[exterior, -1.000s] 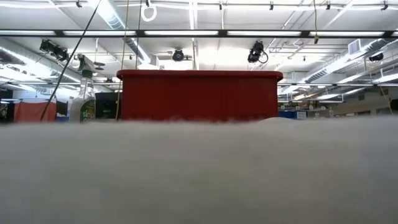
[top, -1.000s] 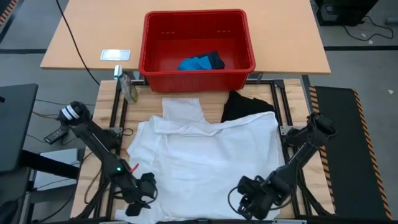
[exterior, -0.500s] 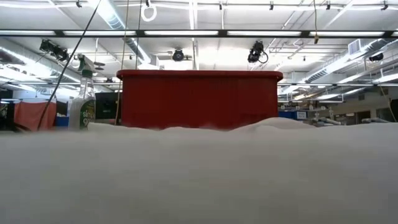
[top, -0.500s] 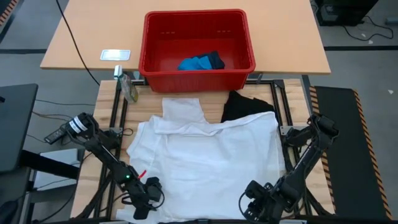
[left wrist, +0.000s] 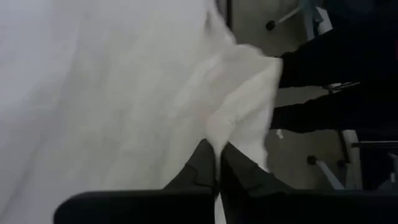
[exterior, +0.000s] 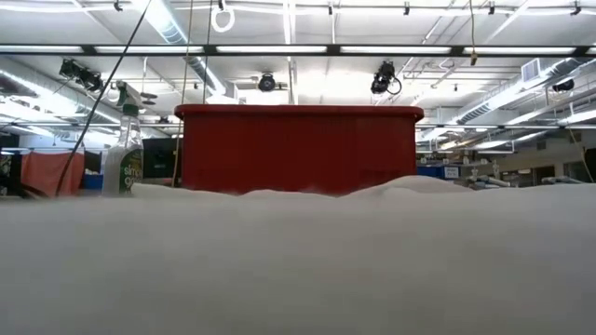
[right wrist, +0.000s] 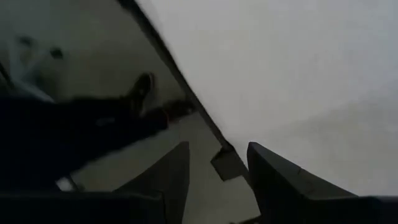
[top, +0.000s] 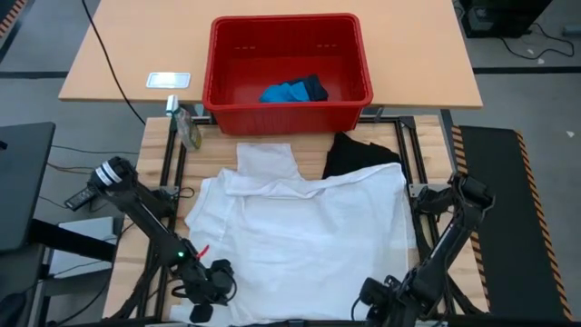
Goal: Fold laundry
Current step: Fold the white polo shirt on the table
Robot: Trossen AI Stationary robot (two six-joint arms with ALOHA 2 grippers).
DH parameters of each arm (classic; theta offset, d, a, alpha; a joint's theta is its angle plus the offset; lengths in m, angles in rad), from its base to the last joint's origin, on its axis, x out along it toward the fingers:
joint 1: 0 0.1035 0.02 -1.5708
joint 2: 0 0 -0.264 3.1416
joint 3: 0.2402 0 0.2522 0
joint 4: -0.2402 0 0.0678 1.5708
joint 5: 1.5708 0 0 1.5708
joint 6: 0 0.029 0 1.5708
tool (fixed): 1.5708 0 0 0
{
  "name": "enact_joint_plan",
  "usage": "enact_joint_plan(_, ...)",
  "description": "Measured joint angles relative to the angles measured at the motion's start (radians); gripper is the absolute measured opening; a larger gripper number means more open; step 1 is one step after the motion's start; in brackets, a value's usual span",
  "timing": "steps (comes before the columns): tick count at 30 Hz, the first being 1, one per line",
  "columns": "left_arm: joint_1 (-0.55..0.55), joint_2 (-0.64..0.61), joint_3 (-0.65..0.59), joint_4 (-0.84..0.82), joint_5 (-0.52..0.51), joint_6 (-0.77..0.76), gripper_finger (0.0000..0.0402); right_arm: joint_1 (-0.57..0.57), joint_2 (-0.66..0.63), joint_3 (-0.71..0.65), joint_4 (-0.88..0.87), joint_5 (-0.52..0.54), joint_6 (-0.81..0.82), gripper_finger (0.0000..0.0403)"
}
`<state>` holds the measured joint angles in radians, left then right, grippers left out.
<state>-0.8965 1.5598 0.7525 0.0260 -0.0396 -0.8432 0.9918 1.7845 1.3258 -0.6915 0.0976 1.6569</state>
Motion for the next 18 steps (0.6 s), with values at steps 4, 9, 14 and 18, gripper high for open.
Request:
enact_joint_plan(4, 0.002, -0.111, 0.047, -0.174, -0.026, 0.000, 0.0004, 0.018, 0.056, 0.000, 0.044, -0.078, -0.124, 0.0167)
enact_joint_plan(9, 0.003, -0.190, 0.114, -0.364, -0.058, 0.033, 0.0002, 0.040, 0.139, 0.000, -0.018, -0.236, -0.173, 0.0167)
enact_joint_plan(14, 0.003, -0.203, 0.166, -0.464, -0.060, 0.052, 0.0001, 0.064, 0.199, 0.000, -0.026, -0.214, -0.164, 0.0166)
enact_joint_plan(18, 0.001, -0.203, 0.172, -0.479, -0.059, 0.047, 0.0001, 0.059, 0.222, 0.003, -0.030, -0.213, -0.131, 0.0140)
